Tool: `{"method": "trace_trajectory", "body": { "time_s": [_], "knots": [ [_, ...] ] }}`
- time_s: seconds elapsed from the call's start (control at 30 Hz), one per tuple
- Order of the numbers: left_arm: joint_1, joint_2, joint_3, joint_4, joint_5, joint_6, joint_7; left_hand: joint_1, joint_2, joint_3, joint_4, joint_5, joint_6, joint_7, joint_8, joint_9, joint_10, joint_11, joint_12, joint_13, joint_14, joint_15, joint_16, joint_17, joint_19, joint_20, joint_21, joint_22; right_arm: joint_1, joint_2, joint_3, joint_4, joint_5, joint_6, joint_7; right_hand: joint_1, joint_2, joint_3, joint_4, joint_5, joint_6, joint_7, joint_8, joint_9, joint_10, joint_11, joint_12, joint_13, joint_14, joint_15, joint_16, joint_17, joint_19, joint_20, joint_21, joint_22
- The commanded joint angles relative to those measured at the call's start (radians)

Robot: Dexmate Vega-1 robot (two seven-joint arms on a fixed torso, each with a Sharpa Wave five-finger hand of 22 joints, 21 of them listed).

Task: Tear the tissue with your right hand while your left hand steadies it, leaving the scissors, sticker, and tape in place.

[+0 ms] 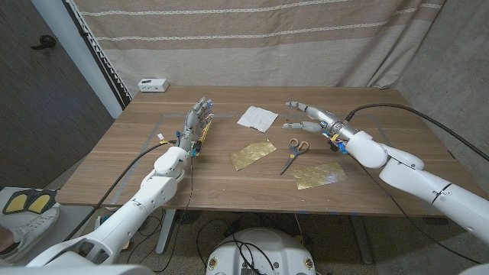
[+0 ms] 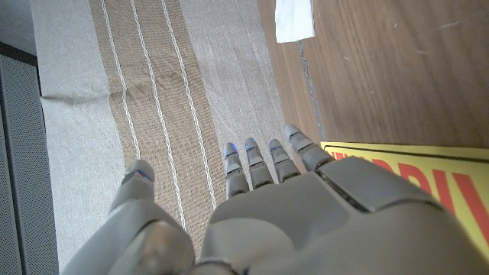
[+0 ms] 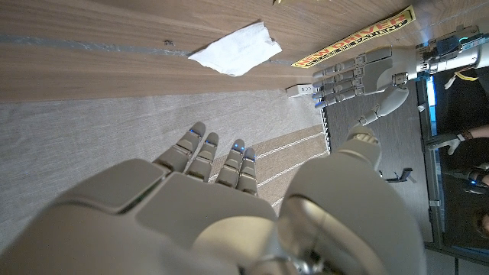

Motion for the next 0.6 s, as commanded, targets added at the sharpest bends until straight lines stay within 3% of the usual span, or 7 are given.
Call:
{"method": "trace_trajectory", "body": {
  "time_s": [0.03,0.07,0.17,0.43,0.6],
  "knots": [
    [0.003,0.007,0.004,-0.008,-0.003,0.017,-0.004,-0.019,-0.002,-0.008,0.001,0.009,0.005,-0.001,0.006,0.001,0.008,-0.003,0.004,0.004,0.005,-0.104,0.008,0.002,0.009,-0.075,0.003,0.005,-0.022,-0.010,0.023,0.028,-0.064,0.082,-0.028,0.014,-0.009,-0.008,-0.004,0.010,0.032,0.001,0.011,0.002,0.028,-0.001,0.012,0.002,0.026,-0.171,0.008,0.002,0.019,-0.080,0.006,0.004],
    [0.004,0.006,0.004,-0.009,-0.002,0.015,-0.002,-0.021,-0.003,-0.009,0.002,0.009,0.005,-0.001,0.006,0.001,0.008,0.000,0.004,0.004,0.005,-0.105,0.008,0.002,0.009,-0.075,0.003,0.005,-0.023,-0.010,0.025,0.030,-0.068,0.089,-0.032,0.023,-0.010,-0.006,-0.006,0.017,0.075,-0.026,0.021,0.003,0.041,-0.013,0.015,0.002,0.037,-0.173,0.007,0.002,0.026,-0.082,0.004,0.004],
    [0.005,0.007,0.004,-0.011,-0.002,0.015,-0.001,-0.028,-0.003,-0.013,0.004,0.010,0.005,-0.001,0.005,0.001,0.007,-0.002,0.003,0.004,0.004,-0.105,0.008,0.002,0.010,-0.074,0.004,0.005,-0.021,-0.017,0.026,0.028,-0.093,0.098,-0.027,0.036,-0.008,-0.004,-0.008,0.026,0.123,-0.042,0.029,0.001,0.079,-0.031,0.025,0.001,0.060,-0.174,0.009,0.003,0.053,-0.093,0.008,0.004],
    [0.013,0.009,0.005,-0.023,0.000,0.020,0.006,-0.041,-0.004,-0.022,0.008,0.012,0.007,-0.001,0.006,0.001,0.008,-0.004,0.003,0.004,0.005,-0.104,0.008,0.002,0.012,-0.074,0.004,0.005,-0.013,-0.033,0.025,0.019,-0.126,0.104,0.013,0.048,-0.009,-0.002,-0.012,0.031,0.118,-0.029,0.020,0.001,0.078,-0.022,0.021,0.001,0.072,-0.175,0.008,0.002,0.060,-0.096,0.006,0.004],
    [0.015,0.009,0.005,-0.028,0.002,0.021,0.010,-0.046,-0.004,-0.025,0.009,0.013,0.008,-0.001,0.005,0.001,0.010,-0.002,0.004,0.004,0.006,-0.105,0.008,0.002,0.012,-0.074,0.004,0.005,-0.006,-0.042,0.017,0.011,-0.197,0.114,0.005,0.057,-0.014,-0.003,-0.014,0.036,0.112,-0.029,0.012,0.001,0.070,-0.019,0.015,0.000,0.067,-0.176,0.002,0.002,0.031,-0.092,-0.008,0.004]
  ]
}}
